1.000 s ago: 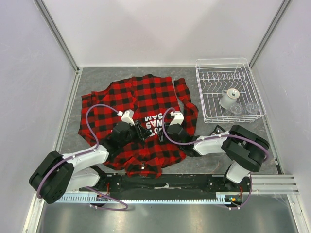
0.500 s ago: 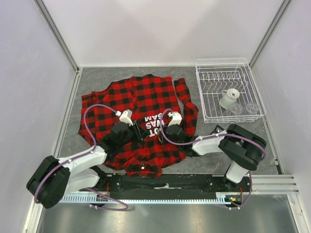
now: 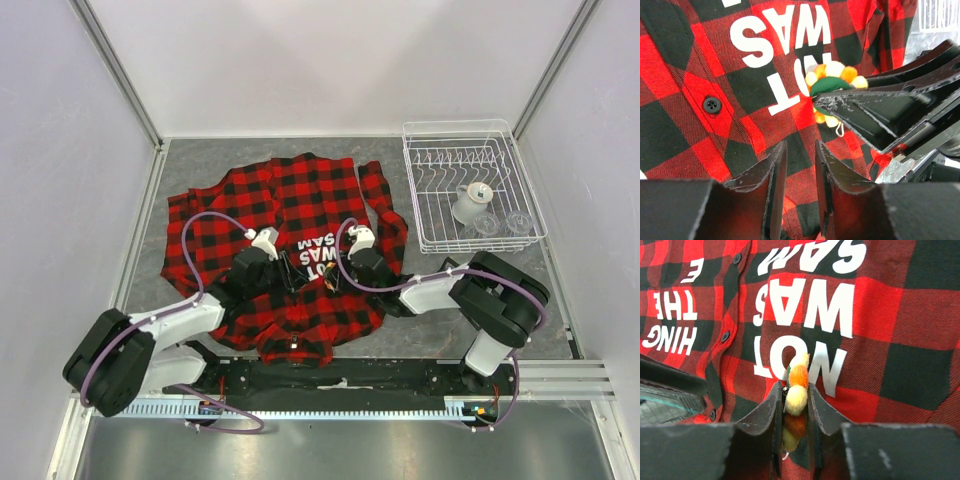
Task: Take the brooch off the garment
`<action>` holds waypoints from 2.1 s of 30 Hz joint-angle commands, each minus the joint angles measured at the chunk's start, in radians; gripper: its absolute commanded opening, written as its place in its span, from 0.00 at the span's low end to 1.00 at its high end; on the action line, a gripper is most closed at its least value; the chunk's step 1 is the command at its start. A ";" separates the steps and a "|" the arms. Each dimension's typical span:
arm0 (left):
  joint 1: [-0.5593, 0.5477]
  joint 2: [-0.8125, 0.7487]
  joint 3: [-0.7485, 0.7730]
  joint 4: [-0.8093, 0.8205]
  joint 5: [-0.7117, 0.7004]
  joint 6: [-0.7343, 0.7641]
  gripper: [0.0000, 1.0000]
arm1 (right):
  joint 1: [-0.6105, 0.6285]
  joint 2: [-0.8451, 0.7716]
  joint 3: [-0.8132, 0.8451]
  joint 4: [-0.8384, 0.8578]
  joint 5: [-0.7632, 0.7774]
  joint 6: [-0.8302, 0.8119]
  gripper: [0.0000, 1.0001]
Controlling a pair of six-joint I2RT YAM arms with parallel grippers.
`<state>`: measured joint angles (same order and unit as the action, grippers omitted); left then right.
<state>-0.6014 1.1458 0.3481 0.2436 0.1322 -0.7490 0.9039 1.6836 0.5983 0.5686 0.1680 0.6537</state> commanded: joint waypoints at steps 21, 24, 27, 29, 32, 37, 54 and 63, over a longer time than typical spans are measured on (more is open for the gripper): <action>0.002 0.163 0.075 0.169 0.130 0.019 0.33 | -0.020 -0.035 -0.080 0.128 -0.033 0.060 0.41; 0.002 0.163 0.071 0.169 0.124 0.020 0.33 | -0.020 -0.036 -0.081 0.129 -0.027 0.066 0.43; 0.002 0.164 0.069 0.172 0.127 0.017 0.33 | -0.020 -0.025 -0.074 0.122 -0.019 0.066 0.40; 0.002 0.163 0.069 0.174 0.127 0.017 0.33 | -0.020 -0.013 -0.071 0.123 -0.022 0.067 0.30; 0.002 0.157 0.072 0.166 0.124 0.019 0.33 | -0.020 -0.010 -0.072 0.123 -0.028 0.070 0.21; 0.002 0.146 0.092 0.131 0.107 0.043 0.33 | -0.020 -0.022 -0.086 0.125 -0.025 0.067 0.13; 0.003 0.359 0.321 -0.060 0.127 0.292 0.38 | -0.019 0.001 -0.095 0.194 -0.076 0.018 0.00; 0.002 0.430 0.321 -0.026 0.172 0.284 0.38 | -0.020 0.007 -0.097 0.201 -0.079 0.018 0.00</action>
<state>-0.6014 1.5467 0.6426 0.1822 0.2581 -0.5049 0.8799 1.6833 0.5083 0.7204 0.1043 0.6834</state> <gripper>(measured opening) 0.389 0.244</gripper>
